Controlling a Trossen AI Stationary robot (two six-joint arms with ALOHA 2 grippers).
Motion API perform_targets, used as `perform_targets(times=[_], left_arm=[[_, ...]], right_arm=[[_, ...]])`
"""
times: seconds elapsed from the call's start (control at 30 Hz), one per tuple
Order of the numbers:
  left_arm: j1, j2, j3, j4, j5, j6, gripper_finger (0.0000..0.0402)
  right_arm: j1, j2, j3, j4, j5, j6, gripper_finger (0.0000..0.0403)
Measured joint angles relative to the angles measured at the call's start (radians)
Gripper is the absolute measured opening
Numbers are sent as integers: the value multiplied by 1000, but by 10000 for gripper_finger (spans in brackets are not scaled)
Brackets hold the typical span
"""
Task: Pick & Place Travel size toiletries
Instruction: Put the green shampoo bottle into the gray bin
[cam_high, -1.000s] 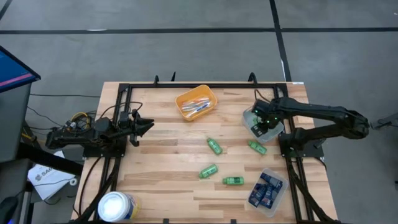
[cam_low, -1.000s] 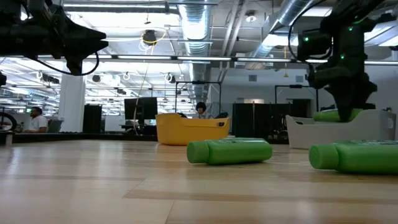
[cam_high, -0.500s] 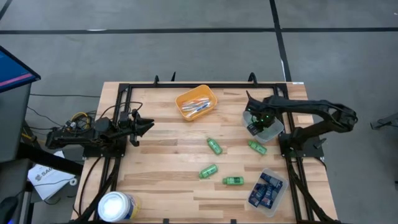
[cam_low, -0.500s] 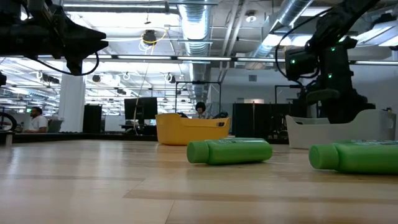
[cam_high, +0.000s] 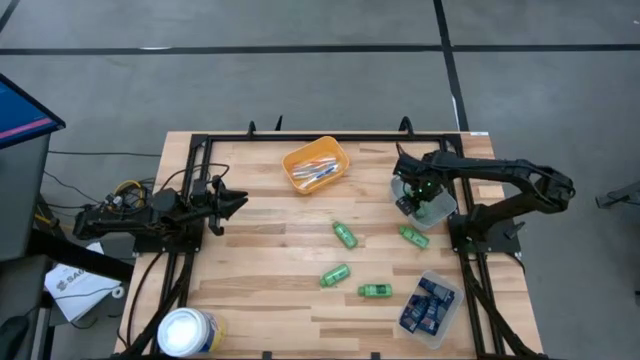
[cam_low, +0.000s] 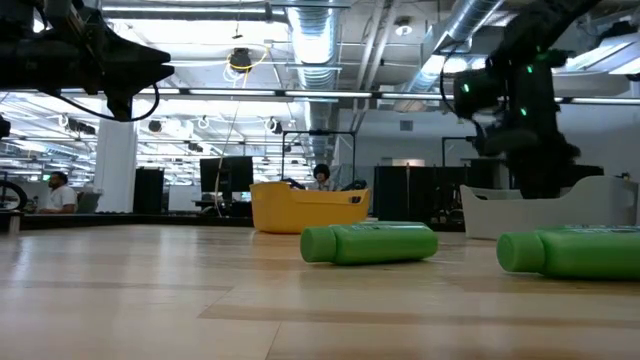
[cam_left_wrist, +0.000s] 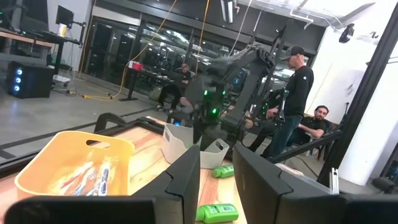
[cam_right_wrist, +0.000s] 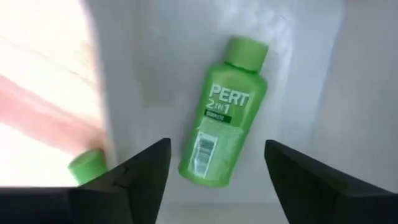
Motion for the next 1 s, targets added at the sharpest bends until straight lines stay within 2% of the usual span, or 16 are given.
perform_targets(times=[0.2, 0.33, 0.47, 0.7, 0.9, 1.0], left_arm=[[0, 0, 0, 0, 0, 0, 92], [0, 0, 0, 0, 0, 0, 92], [0, 0, 0, 0, -1, 0, 92], [7, 0, 0, 0, -4, 0, 92], [24, 0, 0, 0, -4, 0, 92], [31, 0, 0, 0, -3, 0, 92]], right_arm=[[64, -41, 211, -43, 1, 41, 260], [171, 5, 355, -43, 33, 99, 260], [293, 117, 467, -28, 76, 151, 260], [463, 362, 666, -22, 80, 193, 260], [542, 546, 801, -23, 79, 204, 260], [553, 612, 819, -24, 73, 205, 260]])
